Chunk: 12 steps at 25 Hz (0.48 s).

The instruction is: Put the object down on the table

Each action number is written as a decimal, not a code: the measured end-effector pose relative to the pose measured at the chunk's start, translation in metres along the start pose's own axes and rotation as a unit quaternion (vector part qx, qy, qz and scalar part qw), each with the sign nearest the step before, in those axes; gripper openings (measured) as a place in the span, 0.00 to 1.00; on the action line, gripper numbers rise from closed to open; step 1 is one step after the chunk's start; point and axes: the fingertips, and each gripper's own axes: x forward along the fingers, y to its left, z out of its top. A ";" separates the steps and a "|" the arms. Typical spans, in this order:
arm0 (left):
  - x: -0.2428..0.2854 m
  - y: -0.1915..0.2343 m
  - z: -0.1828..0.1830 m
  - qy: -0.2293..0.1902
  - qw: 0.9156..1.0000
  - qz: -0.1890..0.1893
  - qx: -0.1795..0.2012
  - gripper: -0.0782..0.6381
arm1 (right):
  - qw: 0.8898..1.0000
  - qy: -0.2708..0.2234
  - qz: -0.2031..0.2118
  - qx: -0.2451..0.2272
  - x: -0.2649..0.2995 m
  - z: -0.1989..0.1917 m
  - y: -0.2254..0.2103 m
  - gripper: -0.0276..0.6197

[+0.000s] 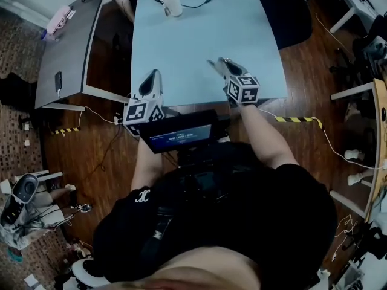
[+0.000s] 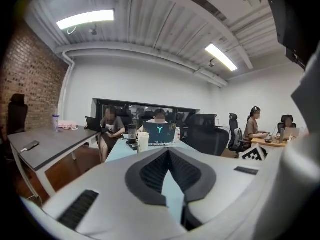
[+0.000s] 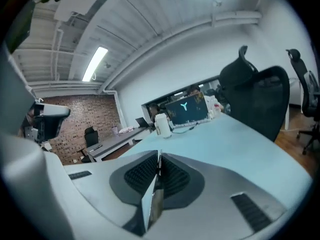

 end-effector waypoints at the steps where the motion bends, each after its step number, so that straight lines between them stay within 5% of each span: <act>1: 0.001 0.004 -0.003 0.001 1.000 0.002 -0.004 0.10 | 1.000 0.016 -0.002 0.012 0.009 -0.013 -0.002 0.06; 12: 0.017 0.018 -0.020 0.019 1.000 -0.004 -0.008 0.10 | 0.987 0.154 -0.032 0.011 0.039 -0.113 -0.025 0.13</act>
